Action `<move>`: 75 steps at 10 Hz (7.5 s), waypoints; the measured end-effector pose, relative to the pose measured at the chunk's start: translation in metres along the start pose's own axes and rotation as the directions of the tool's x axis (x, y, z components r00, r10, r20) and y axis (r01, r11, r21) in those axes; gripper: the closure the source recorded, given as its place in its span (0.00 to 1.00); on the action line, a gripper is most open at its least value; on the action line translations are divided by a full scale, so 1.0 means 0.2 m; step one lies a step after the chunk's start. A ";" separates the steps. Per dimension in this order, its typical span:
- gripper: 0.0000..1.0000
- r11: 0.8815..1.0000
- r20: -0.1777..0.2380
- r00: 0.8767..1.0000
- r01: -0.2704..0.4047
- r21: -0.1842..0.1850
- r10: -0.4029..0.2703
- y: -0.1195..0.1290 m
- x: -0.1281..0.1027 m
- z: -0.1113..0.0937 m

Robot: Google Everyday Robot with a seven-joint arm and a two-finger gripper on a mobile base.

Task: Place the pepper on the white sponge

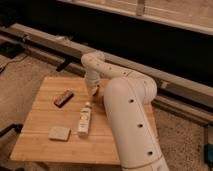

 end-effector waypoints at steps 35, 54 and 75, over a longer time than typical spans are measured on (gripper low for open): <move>0.56 0.988 -0.057 0.988 0.141 -0.068 -0.145 -0.21 0.20 -0.19; 0.20 0.976 -0.061 0.975 0.216 -0.002 -0.216 -0.10 0.45 0.00; 0.20 0.954 -0.057 0.952 0.299 -0.015 -0.299 -0.15 0.39 0.09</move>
